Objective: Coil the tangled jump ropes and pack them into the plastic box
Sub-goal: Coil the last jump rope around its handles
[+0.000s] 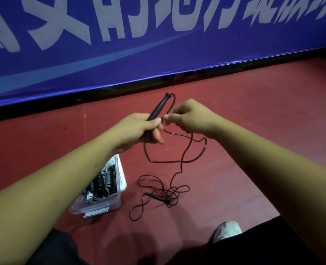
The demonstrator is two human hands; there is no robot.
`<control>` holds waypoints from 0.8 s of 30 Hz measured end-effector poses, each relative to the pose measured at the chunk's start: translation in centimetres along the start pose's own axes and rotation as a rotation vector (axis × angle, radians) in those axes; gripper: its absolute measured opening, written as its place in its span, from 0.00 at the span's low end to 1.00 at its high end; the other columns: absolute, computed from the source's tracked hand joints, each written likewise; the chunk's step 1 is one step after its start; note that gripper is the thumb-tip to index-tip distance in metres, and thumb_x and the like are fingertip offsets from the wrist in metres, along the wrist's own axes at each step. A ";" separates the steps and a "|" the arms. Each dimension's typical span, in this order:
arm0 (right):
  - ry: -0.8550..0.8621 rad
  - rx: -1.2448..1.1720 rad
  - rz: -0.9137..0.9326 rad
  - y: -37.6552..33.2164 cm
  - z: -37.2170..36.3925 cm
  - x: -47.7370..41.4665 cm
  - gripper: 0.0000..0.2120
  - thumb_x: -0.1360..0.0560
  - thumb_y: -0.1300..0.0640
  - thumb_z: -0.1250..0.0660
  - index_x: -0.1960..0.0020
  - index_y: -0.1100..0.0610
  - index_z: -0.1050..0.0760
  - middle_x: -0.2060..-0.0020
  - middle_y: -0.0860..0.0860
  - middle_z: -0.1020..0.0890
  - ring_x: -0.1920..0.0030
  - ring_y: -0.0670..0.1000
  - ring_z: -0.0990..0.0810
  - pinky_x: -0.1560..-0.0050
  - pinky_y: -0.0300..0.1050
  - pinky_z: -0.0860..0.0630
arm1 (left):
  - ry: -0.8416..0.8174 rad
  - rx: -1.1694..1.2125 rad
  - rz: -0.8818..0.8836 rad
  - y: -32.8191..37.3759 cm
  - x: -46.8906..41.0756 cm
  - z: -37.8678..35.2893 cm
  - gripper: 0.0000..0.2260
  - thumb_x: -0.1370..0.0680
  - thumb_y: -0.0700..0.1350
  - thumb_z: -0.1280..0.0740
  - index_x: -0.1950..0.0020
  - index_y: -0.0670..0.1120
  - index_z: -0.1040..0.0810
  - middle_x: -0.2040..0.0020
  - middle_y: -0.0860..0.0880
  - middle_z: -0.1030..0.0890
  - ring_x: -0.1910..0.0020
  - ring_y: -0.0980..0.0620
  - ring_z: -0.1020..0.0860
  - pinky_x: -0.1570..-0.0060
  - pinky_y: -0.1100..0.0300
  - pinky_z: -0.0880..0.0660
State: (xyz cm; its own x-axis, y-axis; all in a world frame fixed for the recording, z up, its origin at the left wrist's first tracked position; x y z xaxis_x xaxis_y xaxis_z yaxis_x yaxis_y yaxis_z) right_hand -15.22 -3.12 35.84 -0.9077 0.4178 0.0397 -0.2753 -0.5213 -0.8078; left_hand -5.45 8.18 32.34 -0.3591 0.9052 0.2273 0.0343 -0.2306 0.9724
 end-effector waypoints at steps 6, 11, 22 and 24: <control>-0.237 -0.216 -0.202 7.0 0.0 1.2 0.12 0.20 0.57 0.33 0.62 0.60 0.26 0.70 0.56 0.28 0.67 0.54 0.25 0.63 0.41 0.29 | 0.315 0.219 -0.007 -0.2 -0.6 3.4 0.11 0.18 0.39 0.38 0.61 0.43 0.29 0.78 0.55 0.37 0.78 0.58 0.35 0.72 0.67 0.34; -0.266 -0.052 -0.425 13.4 1.4 3.1 0.09 0.20 0.60 0.34 0.59 0.58 0.24 0.64 0.56 0.19 0.59 0.53 0.18 0.46 0.51 0.26 | 0.554 0.214 0.051 -1.3 -0.5 9.2 0.12 0.18 0.40 0.38 0.61 0.45 0.30 0.81 0.56 0.36 0.79 0.58 0.34 0.72 0.65 0.37; -0.161 0.114 -0.084 2.7 0.5 1.1 0.08 0.21 0.58 0.32 0.55 0.57 0.16 0.75 0.49 0.29 0.75 0.48 0.33 0.73 0.40 0.34 | 0.562 -0.576 0.064 -0.9 -0.9 9.6 0.07 0.20 0.46 0.33 0.47 0.44 0.20 0.60 0.44 0.24 0.62 0.48 0.28 0.61 0.57 0.36; -0.158 0.125 -0.050 1.2 -0.3 1.0 0.08 0.21 0.57 0.33 0.55 0.58 0.17 0.76 0.47 0.29 0.77 0.46 0.34 0.74 0.39 0.34 | 0.490 -0.415 -0.046 0.3 -0.7 7.6 0.07 0.19 0.44 0.34 0.45 0.44 0.19 0.57 0.45 0.19 0.59 0.49 0.23 0.58 0.59 0.31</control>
State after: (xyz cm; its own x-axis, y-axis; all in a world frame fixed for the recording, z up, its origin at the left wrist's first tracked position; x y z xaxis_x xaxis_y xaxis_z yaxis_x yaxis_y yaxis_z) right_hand -16.37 -3.07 34.74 -0.9275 0.3289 0.1775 -0.3496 -0.5955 -0.7233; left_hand 1.85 10.20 32.91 -0.7393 0.6722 0.0404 -0.3197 -0.4031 0.8575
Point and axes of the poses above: each hand's wrist, its own x-axis away from the middle knuckle, its own z-axis out of the back of the hand, y = z × x, the point moved 6 cm from there along -x, towards the middle knuckle
